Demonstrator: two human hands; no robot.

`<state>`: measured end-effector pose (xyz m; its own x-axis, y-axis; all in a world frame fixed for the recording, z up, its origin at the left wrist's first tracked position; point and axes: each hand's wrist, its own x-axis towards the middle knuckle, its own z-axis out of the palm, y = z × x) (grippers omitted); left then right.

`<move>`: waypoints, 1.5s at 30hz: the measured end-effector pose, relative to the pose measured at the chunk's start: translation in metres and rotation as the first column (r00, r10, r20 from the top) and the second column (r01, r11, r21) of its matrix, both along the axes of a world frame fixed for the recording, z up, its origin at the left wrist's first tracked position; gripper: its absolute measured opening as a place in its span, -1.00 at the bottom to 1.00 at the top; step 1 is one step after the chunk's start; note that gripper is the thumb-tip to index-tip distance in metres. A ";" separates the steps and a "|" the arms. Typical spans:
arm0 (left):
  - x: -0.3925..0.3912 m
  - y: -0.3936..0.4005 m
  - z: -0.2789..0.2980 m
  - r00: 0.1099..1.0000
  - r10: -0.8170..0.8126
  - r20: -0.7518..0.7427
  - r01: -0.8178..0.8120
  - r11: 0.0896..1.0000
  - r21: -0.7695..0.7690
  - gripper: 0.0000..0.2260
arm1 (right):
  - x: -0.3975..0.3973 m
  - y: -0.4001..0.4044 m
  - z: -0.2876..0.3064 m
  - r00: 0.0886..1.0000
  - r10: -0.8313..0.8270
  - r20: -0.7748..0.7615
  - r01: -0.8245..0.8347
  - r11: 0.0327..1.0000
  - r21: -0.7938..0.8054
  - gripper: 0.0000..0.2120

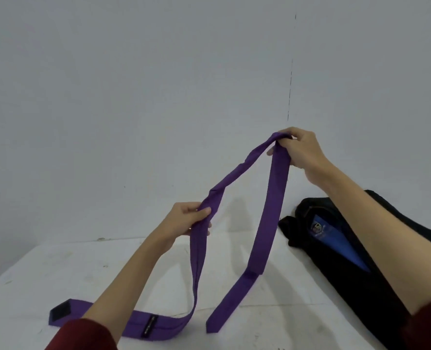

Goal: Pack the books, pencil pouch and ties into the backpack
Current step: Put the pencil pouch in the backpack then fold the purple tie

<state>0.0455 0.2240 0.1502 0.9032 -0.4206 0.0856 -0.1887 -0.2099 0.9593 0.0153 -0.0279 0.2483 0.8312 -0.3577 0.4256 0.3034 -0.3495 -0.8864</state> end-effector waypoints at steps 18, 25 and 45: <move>0.027 -0.016 0.089 0.969 0.220 0.114 -0.194 0.960 -0.202 -0.75 | -0.017 0.011 -0.001 0.776 0.589 -0.226 -0.550 0.807 0.214 -0.74; 0.021 -0.023 0.097 0.985 0.101 0.142 -0.092 0.993 -0.071 -0.70 | -0.012 0.042 0.015 0.729 0.677 -0.105 -0.644 0.729 0.230 -0.81; 0.017 -0.030 0.129 0.873 -0.457 -0.169 0.379 0.855 -0.354 -0.71 | -0.004 0.055 0.049 0.875 0.479 0.077 -0.468 0.794 0.388 -0.79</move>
<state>0.0628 0.1942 0.2789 0.6556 -0.7514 0.0748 0.0496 0.1417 0.9887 0.0116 0.0275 0.2971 0.9477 -0.0456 0.3159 0.3185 0.2001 -0.9266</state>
